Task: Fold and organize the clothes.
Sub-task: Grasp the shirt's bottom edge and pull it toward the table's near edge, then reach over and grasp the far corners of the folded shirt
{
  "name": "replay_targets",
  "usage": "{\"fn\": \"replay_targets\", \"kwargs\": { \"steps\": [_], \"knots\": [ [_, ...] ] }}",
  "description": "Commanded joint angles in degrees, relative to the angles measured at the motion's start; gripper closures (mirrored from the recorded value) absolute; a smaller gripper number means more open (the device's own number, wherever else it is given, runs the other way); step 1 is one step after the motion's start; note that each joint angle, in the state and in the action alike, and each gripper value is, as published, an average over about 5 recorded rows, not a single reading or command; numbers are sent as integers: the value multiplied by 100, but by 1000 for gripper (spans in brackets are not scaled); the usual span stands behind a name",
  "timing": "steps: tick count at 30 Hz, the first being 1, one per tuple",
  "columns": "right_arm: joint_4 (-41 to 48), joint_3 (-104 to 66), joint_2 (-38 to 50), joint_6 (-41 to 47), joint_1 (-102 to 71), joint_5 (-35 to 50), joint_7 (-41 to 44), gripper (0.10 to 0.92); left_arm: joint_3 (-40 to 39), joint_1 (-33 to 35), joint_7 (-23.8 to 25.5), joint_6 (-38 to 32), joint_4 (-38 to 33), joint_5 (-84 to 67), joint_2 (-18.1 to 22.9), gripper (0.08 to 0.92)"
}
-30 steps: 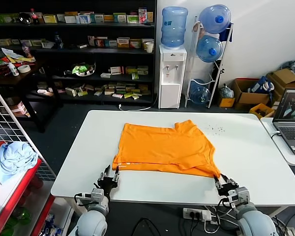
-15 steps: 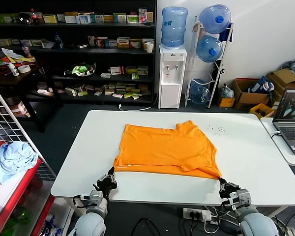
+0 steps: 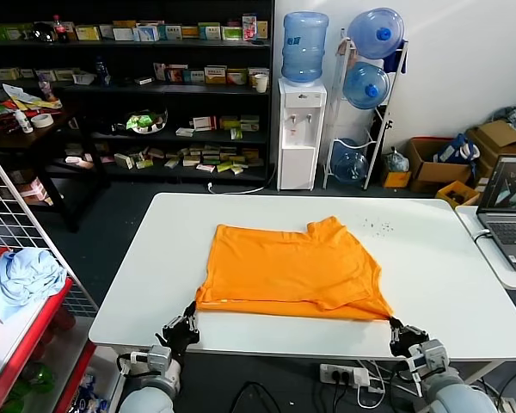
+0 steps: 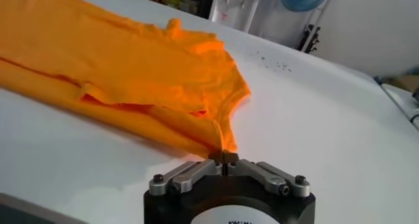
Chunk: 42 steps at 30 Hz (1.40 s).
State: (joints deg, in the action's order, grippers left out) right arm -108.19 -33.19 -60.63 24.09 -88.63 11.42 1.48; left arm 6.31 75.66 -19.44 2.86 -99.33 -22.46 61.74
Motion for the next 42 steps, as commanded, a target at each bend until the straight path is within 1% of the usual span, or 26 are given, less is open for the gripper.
{"fn": "replay_targets", "kwargs": {
  "steps": [1,4,6,8,11,12,16,21,23,25,27,30,33,38,42],
  "knots": [
    [-378,-46,47,58,-557,-25,-5,900,24,701,-8,157,-619,-16,-196,911],
    [-451,-73,35,104,-680,-47,-22,898,66,859,47,246,-709,32,-215,908],
    [-481,-78,12,129,-714,-50,-36,879,97,890,113,283,-745,100,-201,893],
    [-550,-86,-8,154,-729,-37,-51,834,135,869,180,283,-800,189,-192,853],
    [-740,-122,4,233,-727,36,-60,747,198,770,222,292,-914,266,-198,767],
    [-812,-144,21,267,-719,76,-63,721,223,725,234,310,-954,278,-207,750],
    [-1091,-240,145,360,-624,305,-85,609,339,495,326,450,-1116,278,-253,620],
    [-1103,-204,358,353,21,878,-194,462,359,-85,520,579,-1006,171,-257,473],
    [-869,-100,476,338,516,1236,-306,401,283,-478,651,597,-785,94,-225,404],
    [-526,16,582,408,1052,1577,-406,349,178,-914,751,598,-461,19,-172,352],
    [-138,122,659,492,1588,1937,-431,288,48,-1410,806,561,-13,-28,-94,291],
    [371,243,718,598,2282,2294,-313,225,-143,-2036,880,524,585,-94,30,216],
    [829,420,761,697,2850,2455,-137,206,-345,-2557,909,595,1079,-196,162,183],
    [1554,772,792,942,3576,2562,162,203,-547,-3176,930,916,1758,-426,420,177],
    [2296,987,654,1115,4151,2395,717,203,-590,-3577,962,1271,2338,-669,687,177]
  ]
}}
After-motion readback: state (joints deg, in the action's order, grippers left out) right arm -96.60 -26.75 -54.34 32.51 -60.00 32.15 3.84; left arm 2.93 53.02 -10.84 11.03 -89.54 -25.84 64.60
